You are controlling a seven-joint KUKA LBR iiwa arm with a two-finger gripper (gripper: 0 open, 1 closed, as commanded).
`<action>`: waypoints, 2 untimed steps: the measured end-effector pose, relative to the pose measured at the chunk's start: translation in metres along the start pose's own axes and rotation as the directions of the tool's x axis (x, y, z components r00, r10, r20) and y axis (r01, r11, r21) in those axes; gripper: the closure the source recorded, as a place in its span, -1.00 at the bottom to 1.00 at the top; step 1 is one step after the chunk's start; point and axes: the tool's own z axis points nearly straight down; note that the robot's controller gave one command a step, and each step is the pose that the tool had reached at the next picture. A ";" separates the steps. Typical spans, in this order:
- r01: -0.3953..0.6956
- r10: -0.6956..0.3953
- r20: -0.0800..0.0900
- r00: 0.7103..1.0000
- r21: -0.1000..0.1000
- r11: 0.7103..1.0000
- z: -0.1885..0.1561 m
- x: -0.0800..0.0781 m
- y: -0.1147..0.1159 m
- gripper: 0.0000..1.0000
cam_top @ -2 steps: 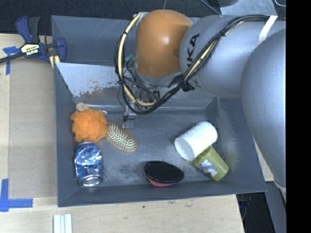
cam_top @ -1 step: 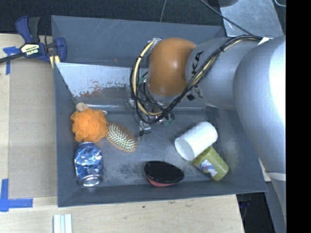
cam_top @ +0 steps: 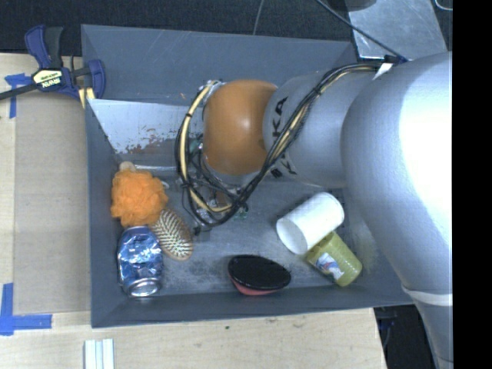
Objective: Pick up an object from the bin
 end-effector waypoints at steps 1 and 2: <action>-0.070 0.070 0.002 0.998 0.001 0.998 -0.001 0.007 -0.058 -1.00; 0.199 -0.199 0.012 0.980 0.007 0.980 -0.133 0.006 -0.137 -1.00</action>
Offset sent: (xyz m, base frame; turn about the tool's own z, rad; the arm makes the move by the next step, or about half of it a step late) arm 0.0017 -0.0547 -0.0001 0.0644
